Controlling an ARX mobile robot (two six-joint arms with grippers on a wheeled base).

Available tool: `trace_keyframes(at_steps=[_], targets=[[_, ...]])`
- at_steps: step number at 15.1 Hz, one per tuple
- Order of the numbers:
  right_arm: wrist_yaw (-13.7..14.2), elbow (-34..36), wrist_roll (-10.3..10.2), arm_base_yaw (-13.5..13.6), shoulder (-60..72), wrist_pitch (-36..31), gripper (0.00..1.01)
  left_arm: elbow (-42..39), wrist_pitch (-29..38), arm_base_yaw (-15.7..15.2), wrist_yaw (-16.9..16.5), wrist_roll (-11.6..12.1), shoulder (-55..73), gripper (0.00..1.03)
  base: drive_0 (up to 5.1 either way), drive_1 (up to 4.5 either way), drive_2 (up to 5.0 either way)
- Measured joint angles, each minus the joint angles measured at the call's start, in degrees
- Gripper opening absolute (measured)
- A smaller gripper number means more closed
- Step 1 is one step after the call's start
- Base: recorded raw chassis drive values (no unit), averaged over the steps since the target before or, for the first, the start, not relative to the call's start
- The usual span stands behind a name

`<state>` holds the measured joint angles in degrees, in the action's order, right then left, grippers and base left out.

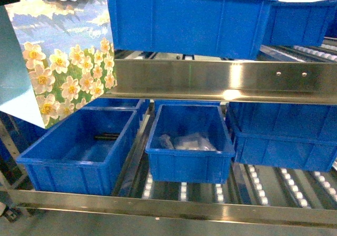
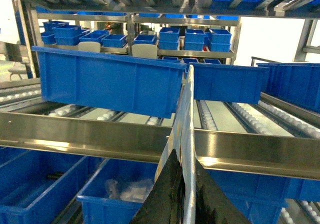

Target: Move flower gift bag to table near conveyor

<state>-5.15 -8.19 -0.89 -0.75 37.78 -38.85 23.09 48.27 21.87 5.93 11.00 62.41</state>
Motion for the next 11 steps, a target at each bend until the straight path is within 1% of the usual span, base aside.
trace_keyframes(at_steps=[11], targets=[[0.0, 0.0, 0.0, 0.0, 0.0, -0.2, 0.03, 0.0, -0.1, 0.0, 0.0, 0.0, 0.0, 0.02, -4.7, 0.78, 3.8]])
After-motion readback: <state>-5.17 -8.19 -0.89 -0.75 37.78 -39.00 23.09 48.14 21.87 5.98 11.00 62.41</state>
